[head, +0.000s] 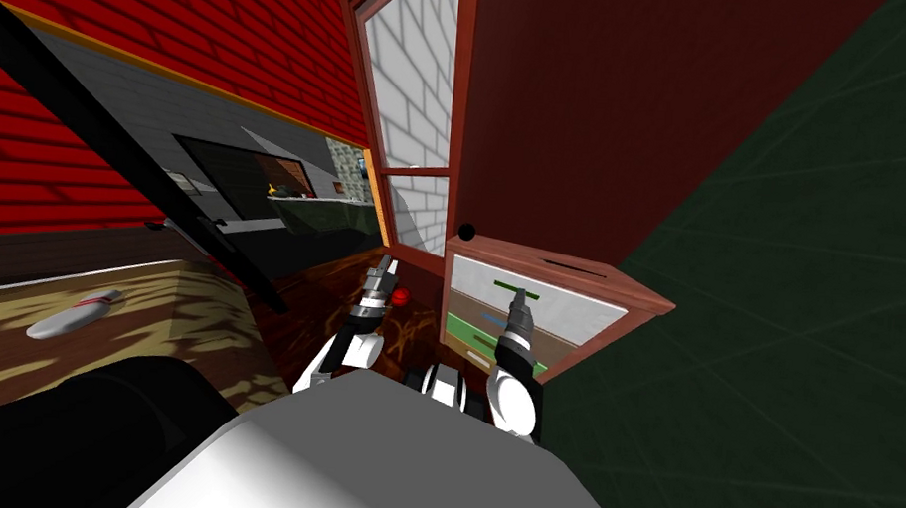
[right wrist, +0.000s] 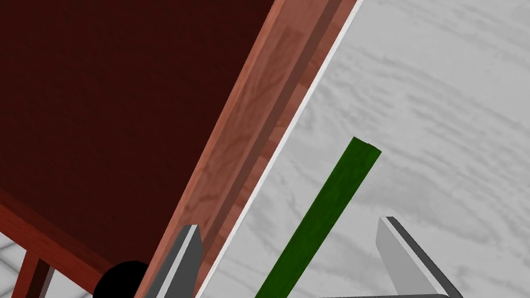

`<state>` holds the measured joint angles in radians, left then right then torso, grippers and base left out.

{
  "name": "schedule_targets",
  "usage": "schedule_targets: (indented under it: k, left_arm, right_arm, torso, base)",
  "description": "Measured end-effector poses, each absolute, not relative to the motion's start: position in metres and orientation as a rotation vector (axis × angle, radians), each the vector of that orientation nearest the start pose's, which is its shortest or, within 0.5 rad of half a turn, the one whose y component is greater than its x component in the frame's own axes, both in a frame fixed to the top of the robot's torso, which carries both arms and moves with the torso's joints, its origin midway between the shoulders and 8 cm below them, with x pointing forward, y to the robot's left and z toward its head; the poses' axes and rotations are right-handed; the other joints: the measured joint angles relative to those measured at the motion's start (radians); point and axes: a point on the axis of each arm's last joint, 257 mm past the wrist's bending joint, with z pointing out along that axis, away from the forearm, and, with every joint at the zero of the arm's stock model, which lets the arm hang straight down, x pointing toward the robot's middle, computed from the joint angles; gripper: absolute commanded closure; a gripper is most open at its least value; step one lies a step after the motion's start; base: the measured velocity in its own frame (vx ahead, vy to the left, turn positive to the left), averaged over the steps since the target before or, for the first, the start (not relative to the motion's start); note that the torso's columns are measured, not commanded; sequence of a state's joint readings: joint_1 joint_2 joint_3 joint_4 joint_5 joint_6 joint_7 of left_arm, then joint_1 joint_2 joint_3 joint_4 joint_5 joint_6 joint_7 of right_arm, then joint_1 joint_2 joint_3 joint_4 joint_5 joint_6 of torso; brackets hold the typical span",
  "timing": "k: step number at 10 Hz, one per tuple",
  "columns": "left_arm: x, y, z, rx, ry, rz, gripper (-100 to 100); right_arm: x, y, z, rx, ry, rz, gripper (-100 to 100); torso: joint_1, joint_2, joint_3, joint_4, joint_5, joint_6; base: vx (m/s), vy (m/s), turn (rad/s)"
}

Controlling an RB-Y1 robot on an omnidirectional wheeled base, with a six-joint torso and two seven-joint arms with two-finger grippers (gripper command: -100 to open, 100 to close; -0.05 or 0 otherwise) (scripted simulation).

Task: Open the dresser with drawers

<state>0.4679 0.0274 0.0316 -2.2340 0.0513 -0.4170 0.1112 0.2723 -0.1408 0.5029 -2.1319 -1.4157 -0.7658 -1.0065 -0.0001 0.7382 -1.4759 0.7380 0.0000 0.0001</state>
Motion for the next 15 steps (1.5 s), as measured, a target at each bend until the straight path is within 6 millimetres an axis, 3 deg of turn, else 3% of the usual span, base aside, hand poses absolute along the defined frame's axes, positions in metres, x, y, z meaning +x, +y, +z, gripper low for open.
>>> schedule_targets:
  k: [11,14,15]
  left_arm:
    - [0.366,0.295,-0.001,-0.795,0.633,-1.392,0]
    - [0.366,0.295,-0.001,-0.795,0.633,-1.392,0]
    - [0.366,0.295,-0.001,-0.795,0.633,-1.392,0]
  right_arm:
    - [0.434,-0.169,-0.118,-1.034,1.3,-1.499,-100]
    - [0.433,-0.167,-0.111,-1.026,1.307,-1.495,-100]
    - [0.433,-0.167,-0.111,-1.027,1.307,-1.497,100]
  torso:
    - [0.0,0.0,0.0,0.0,0.0,0.0]
    - [-0.003,-0.004,-0.002,-0.001,-0.001,0.0]
    - [0.0,0.0,0.0,0.0,0.0,0.0]
  base:
    - [0.035,0.009,0.034]
    - [0.077,-0.034,0.031]
    - [-0.059,0.017,-0.059]
